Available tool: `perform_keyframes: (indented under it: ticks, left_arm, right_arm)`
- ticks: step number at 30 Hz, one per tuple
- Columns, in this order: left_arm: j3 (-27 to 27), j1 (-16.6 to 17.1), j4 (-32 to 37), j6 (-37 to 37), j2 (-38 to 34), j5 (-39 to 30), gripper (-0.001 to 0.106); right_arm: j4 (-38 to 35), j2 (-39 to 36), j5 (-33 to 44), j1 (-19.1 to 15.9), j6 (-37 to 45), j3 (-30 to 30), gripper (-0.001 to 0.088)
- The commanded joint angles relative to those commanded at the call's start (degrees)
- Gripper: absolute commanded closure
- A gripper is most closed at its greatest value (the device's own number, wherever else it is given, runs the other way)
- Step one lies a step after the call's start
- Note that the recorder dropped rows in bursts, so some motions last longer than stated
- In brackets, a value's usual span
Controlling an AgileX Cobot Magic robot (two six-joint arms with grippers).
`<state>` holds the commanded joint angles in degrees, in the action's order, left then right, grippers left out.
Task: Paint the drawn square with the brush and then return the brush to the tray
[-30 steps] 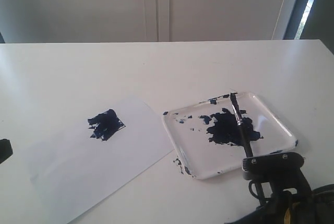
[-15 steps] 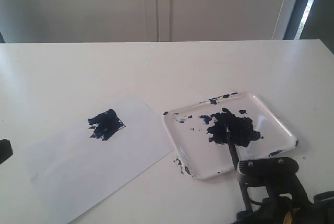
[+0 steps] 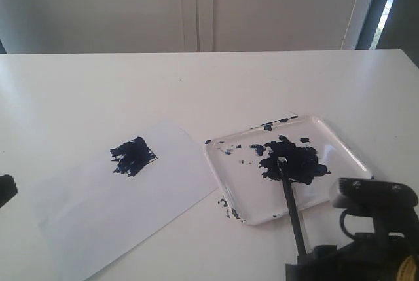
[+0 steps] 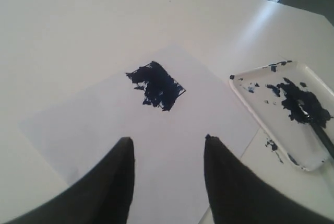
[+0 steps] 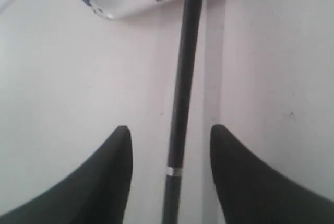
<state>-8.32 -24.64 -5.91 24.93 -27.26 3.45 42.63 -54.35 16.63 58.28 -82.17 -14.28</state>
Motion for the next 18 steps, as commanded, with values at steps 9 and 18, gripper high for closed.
perform_keyframes:
  ticks: [9,18]
  left_arm:
    - [4.34,0.00,0.00,0.64,6.62,2.97,0.057]
    - [8.32,0.00,0.00,1.34,12.57,1.44,0.057]
  right_arm:
    - [7.34,15.95,-4.44,0.00,0.00,0.00,0.0733]
    - [16.69,27.30,-12.22,0.00,0.00,0.36,0.0868]
